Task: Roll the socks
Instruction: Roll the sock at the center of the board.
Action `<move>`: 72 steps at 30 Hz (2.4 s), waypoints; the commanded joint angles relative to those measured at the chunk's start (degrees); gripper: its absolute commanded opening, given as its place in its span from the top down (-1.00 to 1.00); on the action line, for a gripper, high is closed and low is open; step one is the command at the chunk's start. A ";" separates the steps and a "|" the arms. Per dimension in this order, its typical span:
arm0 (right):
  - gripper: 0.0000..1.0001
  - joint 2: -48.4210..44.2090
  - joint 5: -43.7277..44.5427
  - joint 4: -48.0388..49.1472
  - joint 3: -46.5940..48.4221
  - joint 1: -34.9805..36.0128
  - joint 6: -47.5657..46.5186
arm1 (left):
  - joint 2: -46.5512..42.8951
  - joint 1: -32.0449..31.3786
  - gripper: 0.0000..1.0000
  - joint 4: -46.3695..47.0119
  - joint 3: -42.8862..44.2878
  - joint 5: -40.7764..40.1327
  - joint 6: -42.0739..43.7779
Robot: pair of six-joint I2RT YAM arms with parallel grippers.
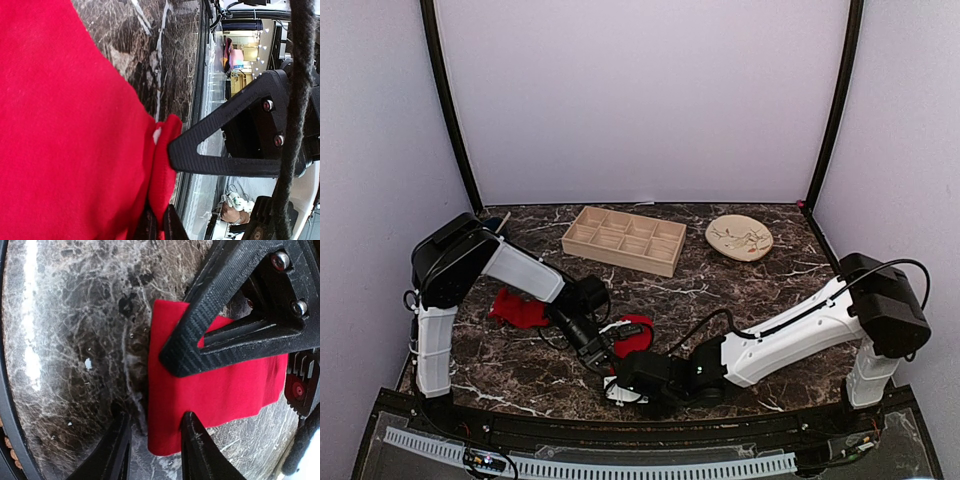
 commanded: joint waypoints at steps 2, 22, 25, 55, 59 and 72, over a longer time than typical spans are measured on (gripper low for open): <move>0.36 1.62 -2.25 -0.60 0.93 -1.27 0.83 | 3.23 0.25 1.00 -2.24 -0.84 -3.26 1.97; 0.55 2.13 -6.43 -1.54 -1.67 -5.43 3.61 | 4.08 0.35 1.00 -4.64 -0.26 -3.24 3.55; 0.61 2.31 -7.89 -1.73 -1.74 -5.53 3.78 | 3.95 0.38 0.93 -5.04 0.31 -3.84 3.30; 0.82 1.15 -18.93 -6.48 0.24 -8.86 10.29 | -12.48 6.81 0.34 6.84 -4.98 -18.34 -9.08; 0.86 1.15 -21.68 -7.60 1.64 -9.77 10.94 | -14.53 6.94 0.34 9.84 -6.63 -21.73 -11.19; 0.90 2.05 -32.12 -10.56 4.62 -14.28 11.41 | -27.35 6.69 0.47 27.60 -18.78 -31.77 -22.16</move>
